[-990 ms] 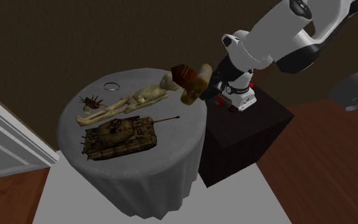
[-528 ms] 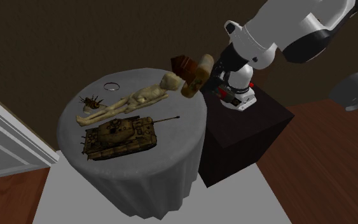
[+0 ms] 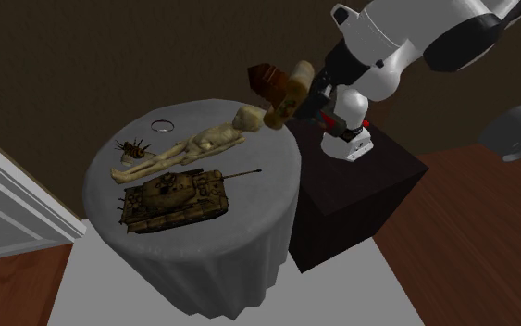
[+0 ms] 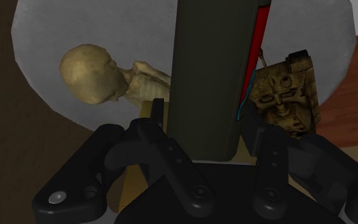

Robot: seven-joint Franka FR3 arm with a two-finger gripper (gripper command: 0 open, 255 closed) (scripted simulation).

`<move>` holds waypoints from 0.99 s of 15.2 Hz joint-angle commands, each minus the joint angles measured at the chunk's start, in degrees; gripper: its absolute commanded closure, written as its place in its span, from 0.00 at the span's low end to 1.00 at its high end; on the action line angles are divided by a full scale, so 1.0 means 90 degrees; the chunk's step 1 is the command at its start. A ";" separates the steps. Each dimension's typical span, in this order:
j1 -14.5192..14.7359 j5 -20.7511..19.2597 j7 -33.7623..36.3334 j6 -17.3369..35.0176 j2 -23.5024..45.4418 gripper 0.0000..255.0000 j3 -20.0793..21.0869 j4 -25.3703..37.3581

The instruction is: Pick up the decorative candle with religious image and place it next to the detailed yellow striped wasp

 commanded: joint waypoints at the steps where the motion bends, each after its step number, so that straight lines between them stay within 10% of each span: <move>1: -0.0052 -0.0058 -0.0051 -0.0143 0.0020 1.00 -0.0076 0.0186; 7: -0.0166 -0.0207 -0.0205 -0.0536 0.0064 1.00 -0.0292 0.0658; 15: -0.1298 -0.0782 -0.0822 0.0475 0.1474 1.00 -0.0602 0.1301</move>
